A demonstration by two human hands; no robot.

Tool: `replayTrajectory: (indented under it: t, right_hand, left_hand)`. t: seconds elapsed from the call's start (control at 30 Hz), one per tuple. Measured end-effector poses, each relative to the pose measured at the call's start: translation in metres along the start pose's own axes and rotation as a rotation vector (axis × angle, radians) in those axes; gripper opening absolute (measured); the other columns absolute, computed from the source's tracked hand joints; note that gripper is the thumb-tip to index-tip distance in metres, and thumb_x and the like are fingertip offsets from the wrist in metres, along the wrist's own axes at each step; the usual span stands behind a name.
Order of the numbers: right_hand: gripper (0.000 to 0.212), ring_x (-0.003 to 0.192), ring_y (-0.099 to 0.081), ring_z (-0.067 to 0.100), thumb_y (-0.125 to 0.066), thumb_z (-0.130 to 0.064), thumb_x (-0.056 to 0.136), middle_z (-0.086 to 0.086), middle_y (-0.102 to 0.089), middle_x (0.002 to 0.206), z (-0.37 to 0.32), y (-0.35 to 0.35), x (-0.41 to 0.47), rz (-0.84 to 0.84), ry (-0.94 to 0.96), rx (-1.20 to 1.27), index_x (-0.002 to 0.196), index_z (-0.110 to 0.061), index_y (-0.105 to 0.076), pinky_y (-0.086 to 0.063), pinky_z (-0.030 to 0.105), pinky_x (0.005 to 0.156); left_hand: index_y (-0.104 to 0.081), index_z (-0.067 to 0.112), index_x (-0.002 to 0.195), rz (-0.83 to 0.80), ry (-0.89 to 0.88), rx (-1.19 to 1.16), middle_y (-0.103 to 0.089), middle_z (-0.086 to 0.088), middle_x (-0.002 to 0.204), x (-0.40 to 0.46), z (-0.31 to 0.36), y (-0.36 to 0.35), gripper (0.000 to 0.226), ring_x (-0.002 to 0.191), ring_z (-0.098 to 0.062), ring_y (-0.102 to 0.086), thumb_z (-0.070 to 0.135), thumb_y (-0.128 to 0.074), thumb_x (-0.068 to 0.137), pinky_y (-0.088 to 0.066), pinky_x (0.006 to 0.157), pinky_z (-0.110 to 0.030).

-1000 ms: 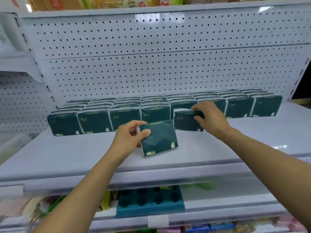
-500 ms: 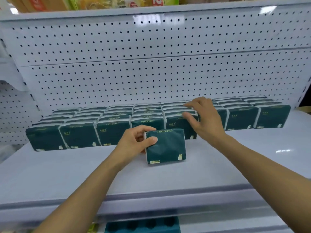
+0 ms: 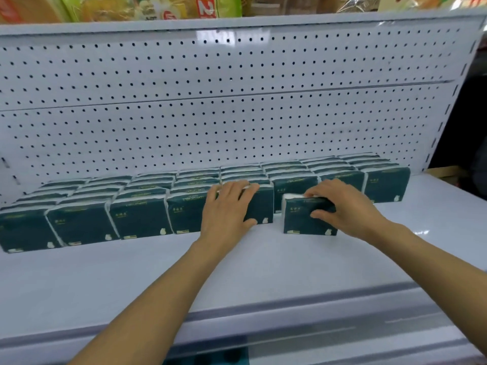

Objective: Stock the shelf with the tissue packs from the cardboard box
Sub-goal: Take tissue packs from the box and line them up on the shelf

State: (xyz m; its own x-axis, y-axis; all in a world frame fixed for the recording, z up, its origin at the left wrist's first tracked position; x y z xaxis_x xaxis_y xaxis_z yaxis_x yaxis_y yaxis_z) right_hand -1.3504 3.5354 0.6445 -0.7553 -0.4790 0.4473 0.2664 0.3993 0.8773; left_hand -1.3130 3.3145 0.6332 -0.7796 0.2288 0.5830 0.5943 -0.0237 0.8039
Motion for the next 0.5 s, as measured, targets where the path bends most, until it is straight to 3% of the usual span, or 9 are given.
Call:
replayTrajectory:
  t: [0.07,0.17,0.5]
  right_hand:
    - [0.037,0.107,-0.049,0.014,-0.072,-0.028,0.084,-0.012,-0.058,0.111,0.007,0.0,0.005,0.054,-0.003,-0.042,0.12,-0.027,-0.062,-0.043,0.03,0.082]
    - [0.038,0.109,-0.052,0.022,-0.074,-0.025,0.083,-0.002,-0.06,0.117,0.008,-0.009,0.016,0.125,0.019,-0.089,0.12,-0.02,-0.064,-0.048,0.04,0.085]
    - [0.039,0.108,-0.054,0.026,-0.076,-0.025,0.081,0.002,-0.06,0.114,0.009,-0.024,0.039,0.218,0.062,-0.168,0.118,-0.02,-0.066,-0.039,0.043,0.091]
  left_hand:
    - [-0.035,0.025,0.147,-0.089,-0.014,0.116,-0.042,0.001,0.146,0.005,0.001,-0.016,0.08,0.135,-0.021,-0.038,0.045,-0.073,0.079,-0.02,0.115,-0.046]
    - [-0.049,0.022,0.137,-0.045,-0.016,0.203,-0.055,-0.002,0.131,0.01,0.0,-0.021,0.086,0.12,-0.024,-0.052,0.037,-0.087,0.062,-0.034,0.107,-0.048]
    - [-0.053,0.021,0.132,0.004,-0.011,0.228,-0.06,-0.003,0.122,0.013,-0.003,-0.027,0.079,0.111,-0.025,-0.057,0.031,-0.086,0.062,-0.037,0.104,-0.047]
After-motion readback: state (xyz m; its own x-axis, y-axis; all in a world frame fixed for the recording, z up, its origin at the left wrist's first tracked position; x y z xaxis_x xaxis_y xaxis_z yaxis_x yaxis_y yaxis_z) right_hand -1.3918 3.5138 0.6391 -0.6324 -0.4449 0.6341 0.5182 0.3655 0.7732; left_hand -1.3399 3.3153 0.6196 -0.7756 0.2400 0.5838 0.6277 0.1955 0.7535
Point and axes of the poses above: each hand's wrist, its own x-axis towards the middle knuckle, its own y-axis out of the back of the hand, z = x × y, the point moved 7 cm from there along x, towards the middle knuckle
